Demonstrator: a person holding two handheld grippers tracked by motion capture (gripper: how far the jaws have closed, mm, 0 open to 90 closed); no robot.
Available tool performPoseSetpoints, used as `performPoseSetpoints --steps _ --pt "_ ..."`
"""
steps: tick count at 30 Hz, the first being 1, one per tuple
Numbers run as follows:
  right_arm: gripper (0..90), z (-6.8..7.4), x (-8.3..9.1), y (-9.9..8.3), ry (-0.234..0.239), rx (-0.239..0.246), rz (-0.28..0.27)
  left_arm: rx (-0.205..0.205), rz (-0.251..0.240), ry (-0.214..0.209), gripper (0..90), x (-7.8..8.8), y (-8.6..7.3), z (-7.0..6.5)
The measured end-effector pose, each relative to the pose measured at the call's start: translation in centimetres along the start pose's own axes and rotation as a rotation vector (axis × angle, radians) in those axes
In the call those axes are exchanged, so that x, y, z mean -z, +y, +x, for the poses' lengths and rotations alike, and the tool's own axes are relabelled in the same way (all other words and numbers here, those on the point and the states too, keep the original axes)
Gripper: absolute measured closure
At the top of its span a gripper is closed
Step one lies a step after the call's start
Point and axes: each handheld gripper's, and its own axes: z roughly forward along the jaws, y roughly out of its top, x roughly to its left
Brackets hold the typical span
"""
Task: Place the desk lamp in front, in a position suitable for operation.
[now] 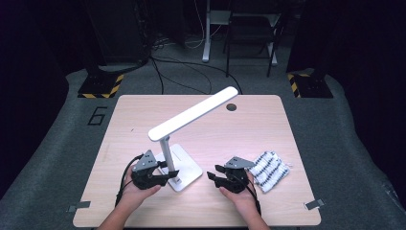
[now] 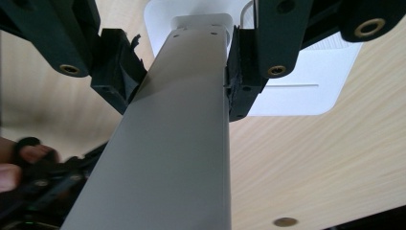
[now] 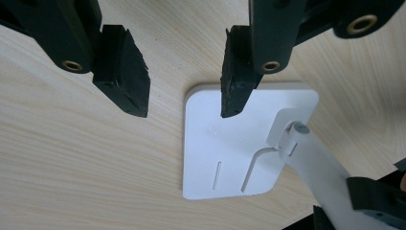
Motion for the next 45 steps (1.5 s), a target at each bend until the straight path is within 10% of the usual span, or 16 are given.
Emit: performPoseSetpoints --steps 24,45 --pt "49.0 -0.3 -0.2 -0.4 -0.017 -0.013 0.021 0.022 -0.052 -0.038 31.8 1.9 3.5 -0.6" --pt "48.5 -1.3 0.8 -0.1 -0.052 -0.027 -0.02 -0.019 -0.046 0.018 51.1 2.9 5.8 -1.2"
